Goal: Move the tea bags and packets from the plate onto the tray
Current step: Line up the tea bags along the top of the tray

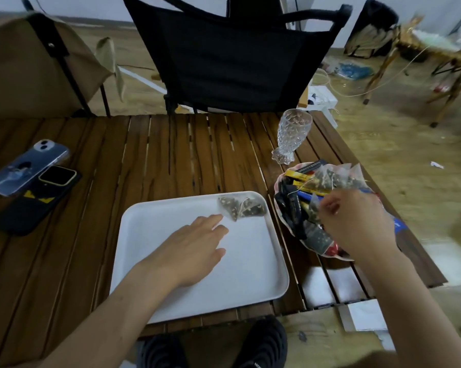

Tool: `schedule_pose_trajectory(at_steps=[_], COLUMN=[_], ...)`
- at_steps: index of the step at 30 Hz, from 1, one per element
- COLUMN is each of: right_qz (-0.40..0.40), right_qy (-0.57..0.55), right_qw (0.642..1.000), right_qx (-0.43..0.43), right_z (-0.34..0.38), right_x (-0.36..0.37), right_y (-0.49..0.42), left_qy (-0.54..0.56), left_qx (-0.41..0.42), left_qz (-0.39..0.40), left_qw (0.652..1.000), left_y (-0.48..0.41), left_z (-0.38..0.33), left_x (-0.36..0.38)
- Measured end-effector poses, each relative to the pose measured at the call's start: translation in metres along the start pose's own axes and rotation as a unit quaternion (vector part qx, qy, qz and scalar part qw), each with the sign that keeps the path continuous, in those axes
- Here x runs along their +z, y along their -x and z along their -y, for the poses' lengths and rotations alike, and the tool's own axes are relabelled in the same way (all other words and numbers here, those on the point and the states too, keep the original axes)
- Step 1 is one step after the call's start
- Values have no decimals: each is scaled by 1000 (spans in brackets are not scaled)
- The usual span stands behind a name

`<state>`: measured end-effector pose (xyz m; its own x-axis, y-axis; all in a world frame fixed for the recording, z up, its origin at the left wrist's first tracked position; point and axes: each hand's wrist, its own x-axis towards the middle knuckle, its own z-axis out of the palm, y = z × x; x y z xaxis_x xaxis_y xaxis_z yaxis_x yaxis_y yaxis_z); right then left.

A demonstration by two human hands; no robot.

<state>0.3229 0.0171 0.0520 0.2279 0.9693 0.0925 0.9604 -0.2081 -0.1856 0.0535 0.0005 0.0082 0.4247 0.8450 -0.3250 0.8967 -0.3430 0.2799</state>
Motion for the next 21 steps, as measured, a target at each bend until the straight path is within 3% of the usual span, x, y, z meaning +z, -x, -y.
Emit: schedule_pose_trajectory(at_steps=[3,5,11,18,21], right_qz=[-77,-87,32,120,182], right_qy=[-78,-123,-172,-251,-337], right_qw=[993,981,967,950,919], right_qx=[-51,-119,-185,-144,-94], right_z=[11,24,57,66,68], right_x=[-5,-1,46,67,68], right_y=[3,7,23,21,21], left_qy=[13,18,8,3,1], left_qx=[-2,-6,-29,-29,-33], left_qz=[-2,-2,-15,6,7], left_qw=[1000,1000,999,1000,999], left_y=[5,6,9,14,14], left_z=[2,4,13,21,23], left_x=[-2,-4,-4,-3,-5])
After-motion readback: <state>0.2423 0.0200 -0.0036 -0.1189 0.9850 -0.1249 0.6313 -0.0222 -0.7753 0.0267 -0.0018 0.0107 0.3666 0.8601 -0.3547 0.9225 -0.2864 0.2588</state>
